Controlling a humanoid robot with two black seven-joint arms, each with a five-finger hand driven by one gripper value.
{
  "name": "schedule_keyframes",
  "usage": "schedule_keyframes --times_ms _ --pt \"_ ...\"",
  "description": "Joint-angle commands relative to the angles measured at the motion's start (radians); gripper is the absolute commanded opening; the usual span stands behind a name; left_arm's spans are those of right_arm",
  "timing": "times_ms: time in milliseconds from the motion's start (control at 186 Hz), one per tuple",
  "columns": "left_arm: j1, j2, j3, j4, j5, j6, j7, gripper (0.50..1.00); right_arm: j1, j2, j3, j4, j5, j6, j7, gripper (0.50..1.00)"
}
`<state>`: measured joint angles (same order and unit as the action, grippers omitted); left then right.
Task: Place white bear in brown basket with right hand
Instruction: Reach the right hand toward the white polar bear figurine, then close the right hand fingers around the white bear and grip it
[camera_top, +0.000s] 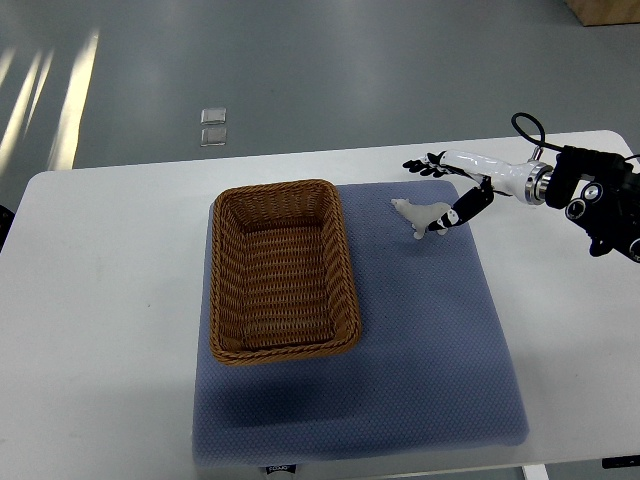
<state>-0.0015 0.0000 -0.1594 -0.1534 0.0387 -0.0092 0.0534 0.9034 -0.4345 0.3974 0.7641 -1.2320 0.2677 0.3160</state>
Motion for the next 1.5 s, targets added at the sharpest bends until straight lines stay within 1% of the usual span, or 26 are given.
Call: schedule_keyframes --times_ms 0,236,285,484,532,613,699,1230,1311,1365,1413,1440,1445,1461,1467,1494 --pt "0.000 0.000 0.000 0.000 0.001 0.000 -0.001 1.000 0.002 0.000 -0.034 0.000 -0.015 -0.011 -0.003 0.921" --pt "-0.002 0.000 0.001 -0.002 0.000 0.000 -0.001 1.000 0.000 0.007 -0.083 -0.012 -0.055 -0.071 -0.012 0.911" --pt "-0.002 0.000 0.001 -0.002 0.001 0.000 -0.001 1.000 0.002 0.011 -0.098 -0.012 -0.057 -0.087 -0.025 0.907" --pt "-0.002 0.000 0.001 -0.002 0.000 0.000 0.000 1.000 0.003 0.017 -0.111 -0.014 -0.057 -0.128 -0.064 0.862" --pt "-0.003 0.000 0.001 -0.002 0.001 0.000 -0.001 1.000 0.003 0.017 -0.111 -0.015 -0.057 -0.133 -0.078 0.840" --pt "-0.003 0.000 0.001 -0.002 0.000 0.000 0.000 1.000 0.005 0.017 -0.111 -0.017 -0.057 -0.145 -0.094 0.827" --pt "-0.003 0.000 0.001 -0.002 0.000 0.000 -0.001 1.000 0.006 0.019 -0.112 -0.017 -0.058 -0.148 -0.100 0.807" --pt "-0.008 0.000 0.004 -0.002 0.000 0.000 0.000 1.000 0.002 0.040 -0.112 -0.025 -0.060 -0.150 -0.107 0.772" --pt "-0.008 0.000 0.004 -0.002 0.000 0.000 -0.001 1.000 0.003 0.042 -0.124 -0.025 -0.060 -0.162 -0.107 0.768" --pt "-0.008 0.000 0.004 -0.002 0.000 0.000 0.000 1.000 0.003 0.042 -0.132 -0.025 -0.063 -0.173 -0.107 0.752" --pt "-0.008 0.000 0.004 -0.002 0.000 0.000 -0.001 1.000 0.003 0.042 -0.137 -0.025 -0.064 -0.174 -0.109 0.725" --pt "-0.008 0.000 0.004 -0.002 0.000 0.000 -0.001 1.000 0.003 0.043 -0.138 -0.025 -0.064 -0.174 -0.110 0.721" --pt "-0.008 0.000 0.004 -0.002 0.000 0.000 -0.001 1.000 0.003 0.043 -0.138 -0.026 -0.064 -0.174 -0.112 0.713" --pt "-0.008 0.000 0.004 -0.002 0.000 0.000 -0.001 1.000 0.003 0.046 -0.138 -0.026 -0.064 -0.176 -0.114 0.709" --pt "-0.008 0.000 0.004 -0.002 0.000 0.000 -0.001 1.000 0.003 0.048 -0.138 -0.028 -0.064 -0.176 -0.114 0.699" --pt "-0.008 0.000 0.004 -0.002 0.000 0.000 0.000 1.000 0.003 0.053 -0.138 -0.029 -0.066 -0.176 -0.115 0.686"
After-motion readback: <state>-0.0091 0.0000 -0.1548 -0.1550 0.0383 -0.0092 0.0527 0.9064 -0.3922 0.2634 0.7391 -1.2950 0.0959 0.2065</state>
